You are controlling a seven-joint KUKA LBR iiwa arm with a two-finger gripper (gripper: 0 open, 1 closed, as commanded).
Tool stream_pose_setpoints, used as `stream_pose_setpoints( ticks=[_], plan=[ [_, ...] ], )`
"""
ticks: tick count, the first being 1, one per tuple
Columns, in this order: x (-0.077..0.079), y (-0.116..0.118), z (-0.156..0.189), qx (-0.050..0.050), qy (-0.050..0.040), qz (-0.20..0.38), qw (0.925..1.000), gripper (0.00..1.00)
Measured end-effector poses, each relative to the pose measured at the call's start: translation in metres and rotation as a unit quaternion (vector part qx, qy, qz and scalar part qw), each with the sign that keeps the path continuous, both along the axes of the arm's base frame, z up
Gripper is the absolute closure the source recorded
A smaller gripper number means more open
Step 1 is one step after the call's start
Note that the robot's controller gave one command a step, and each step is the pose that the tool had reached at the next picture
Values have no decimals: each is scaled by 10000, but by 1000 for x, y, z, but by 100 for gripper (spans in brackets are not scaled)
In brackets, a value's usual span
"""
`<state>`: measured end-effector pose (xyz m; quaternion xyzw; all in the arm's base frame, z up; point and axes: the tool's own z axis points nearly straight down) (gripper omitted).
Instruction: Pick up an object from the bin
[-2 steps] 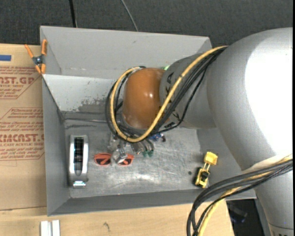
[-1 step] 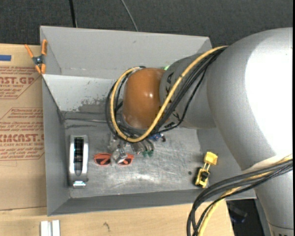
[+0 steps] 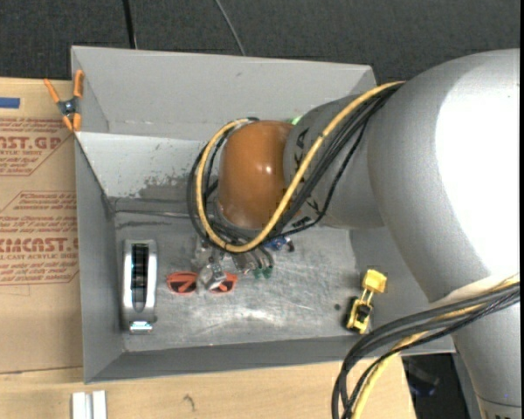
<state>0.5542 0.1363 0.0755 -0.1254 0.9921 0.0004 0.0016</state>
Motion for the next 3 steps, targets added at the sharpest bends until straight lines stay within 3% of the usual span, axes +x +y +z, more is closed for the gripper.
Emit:
stream_pose_setpoints(
  ticks=[3],
  plan=[
    [0,0,0,-1,-3,-2,10000,100]
  ],
)
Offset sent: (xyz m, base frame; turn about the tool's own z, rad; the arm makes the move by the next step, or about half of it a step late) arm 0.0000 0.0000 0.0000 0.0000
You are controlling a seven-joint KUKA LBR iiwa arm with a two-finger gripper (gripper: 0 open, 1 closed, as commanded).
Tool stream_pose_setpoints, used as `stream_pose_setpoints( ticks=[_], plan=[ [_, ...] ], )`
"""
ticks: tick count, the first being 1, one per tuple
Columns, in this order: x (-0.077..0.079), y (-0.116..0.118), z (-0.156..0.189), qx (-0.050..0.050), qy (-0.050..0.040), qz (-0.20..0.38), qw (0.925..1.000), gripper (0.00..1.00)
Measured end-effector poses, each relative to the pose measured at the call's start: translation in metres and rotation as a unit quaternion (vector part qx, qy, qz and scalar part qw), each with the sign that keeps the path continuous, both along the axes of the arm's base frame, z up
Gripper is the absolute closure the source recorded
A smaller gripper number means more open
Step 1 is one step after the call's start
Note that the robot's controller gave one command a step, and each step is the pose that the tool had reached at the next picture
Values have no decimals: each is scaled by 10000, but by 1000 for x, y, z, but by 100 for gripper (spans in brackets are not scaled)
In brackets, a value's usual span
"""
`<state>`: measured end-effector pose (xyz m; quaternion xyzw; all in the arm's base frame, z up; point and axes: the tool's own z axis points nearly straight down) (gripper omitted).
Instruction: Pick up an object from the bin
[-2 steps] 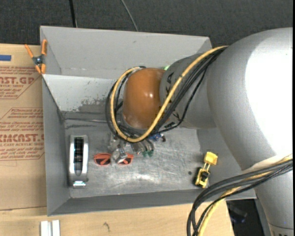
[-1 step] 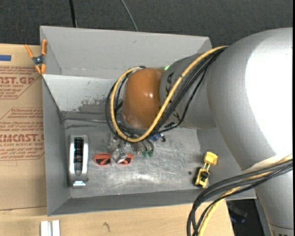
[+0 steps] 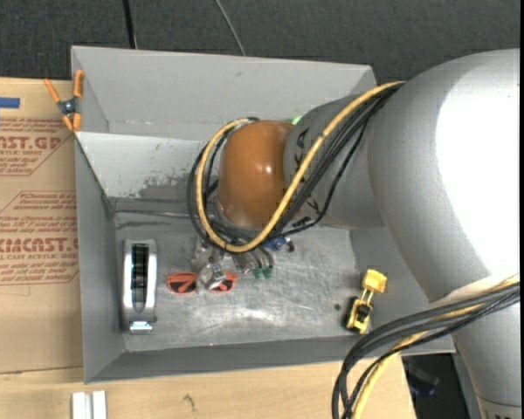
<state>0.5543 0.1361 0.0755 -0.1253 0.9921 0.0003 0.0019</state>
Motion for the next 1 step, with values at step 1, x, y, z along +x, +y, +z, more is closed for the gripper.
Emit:
stream_pose_setpoints(
  ticks=[1],
  plan=[
    [0,0,0,0,-1,0,10000,100]
  ],
)
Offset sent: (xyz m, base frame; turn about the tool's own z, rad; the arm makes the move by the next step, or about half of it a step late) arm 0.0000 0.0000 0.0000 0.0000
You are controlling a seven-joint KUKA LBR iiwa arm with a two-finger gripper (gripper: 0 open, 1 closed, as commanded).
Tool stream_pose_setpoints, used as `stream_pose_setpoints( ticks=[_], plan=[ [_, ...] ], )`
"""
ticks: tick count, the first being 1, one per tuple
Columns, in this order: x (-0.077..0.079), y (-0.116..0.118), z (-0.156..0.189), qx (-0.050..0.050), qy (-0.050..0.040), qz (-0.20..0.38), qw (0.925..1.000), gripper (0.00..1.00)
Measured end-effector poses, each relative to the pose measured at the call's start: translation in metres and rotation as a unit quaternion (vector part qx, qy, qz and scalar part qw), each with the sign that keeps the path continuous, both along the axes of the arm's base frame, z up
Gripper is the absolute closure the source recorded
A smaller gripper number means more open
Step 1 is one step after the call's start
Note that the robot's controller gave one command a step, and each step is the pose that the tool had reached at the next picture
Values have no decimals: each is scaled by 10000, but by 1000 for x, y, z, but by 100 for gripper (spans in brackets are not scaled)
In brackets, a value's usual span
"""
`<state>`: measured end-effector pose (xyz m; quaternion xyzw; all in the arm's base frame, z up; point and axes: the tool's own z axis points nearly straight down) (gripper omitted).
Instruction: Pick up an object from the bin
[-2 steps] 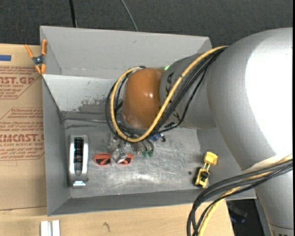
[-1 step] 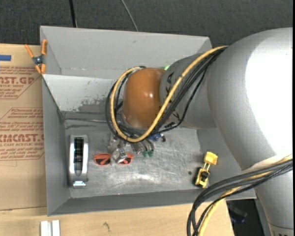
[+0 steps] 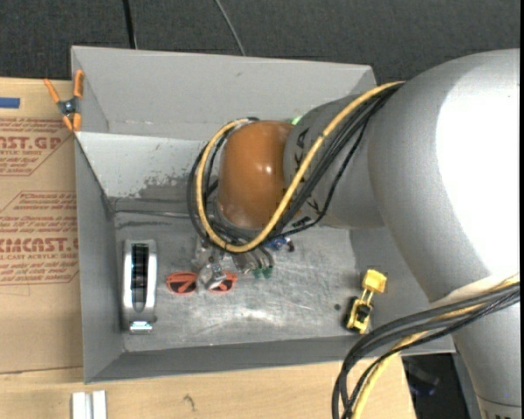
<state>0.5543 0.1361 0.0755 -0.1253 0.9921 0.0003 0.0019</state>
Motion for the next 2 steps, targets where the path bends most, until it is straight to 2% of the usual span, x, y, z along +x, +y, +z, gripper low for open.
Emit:
stream_pose_setpoints(
  ticks=[2],
  plan=[
    [0,0,0,0,0,-1,10000,100]
  ],
)
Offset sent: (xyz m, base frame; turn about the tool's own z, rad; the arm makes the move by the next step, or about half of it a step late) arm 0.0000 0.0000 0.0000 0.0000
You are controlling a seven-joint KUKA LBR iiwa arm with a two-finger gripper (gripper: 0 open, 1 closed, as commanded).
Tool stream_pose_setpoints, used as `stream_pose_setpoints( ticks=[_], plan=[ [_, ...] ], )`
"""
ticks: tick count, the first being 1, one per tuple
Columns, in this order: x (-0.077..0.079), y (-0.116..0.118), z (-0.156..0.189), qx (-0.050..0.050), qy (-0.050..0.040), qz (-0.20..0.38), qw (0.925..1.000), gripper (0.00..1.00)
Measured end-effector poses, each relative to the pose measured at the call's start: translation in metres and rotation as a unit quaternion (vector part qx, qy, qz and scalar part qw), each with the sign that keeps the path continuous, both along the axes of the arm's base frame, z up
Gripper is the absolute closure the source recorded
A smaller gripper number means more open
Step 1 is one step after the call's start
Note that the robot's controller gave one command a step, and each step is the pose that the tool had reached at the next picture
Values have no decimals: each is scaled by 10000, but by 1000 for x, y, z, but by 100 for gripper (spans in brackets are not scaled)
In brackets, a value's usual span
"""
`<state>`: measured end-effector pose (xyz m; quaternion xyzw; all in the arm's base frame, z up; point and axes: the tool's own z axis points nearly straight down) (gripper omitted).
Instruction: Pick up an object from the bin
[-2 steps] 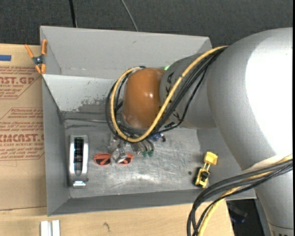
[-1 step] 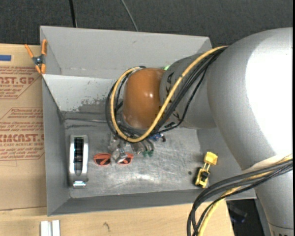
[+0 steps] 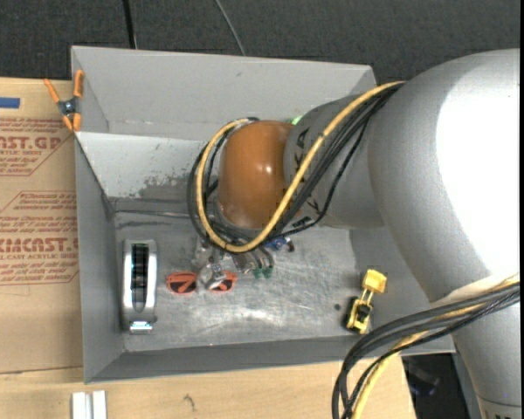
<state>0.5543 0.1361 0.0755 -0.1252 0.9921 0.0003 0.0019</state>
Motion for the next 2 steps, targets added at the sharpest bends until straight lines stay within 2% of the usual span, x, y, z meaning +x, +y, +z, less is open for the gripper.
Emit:
stream_pose_setpoints(
  ticks=[2],
  plan=[
    [0,0,0,-1,0,-1,10000,100]
  ],
)
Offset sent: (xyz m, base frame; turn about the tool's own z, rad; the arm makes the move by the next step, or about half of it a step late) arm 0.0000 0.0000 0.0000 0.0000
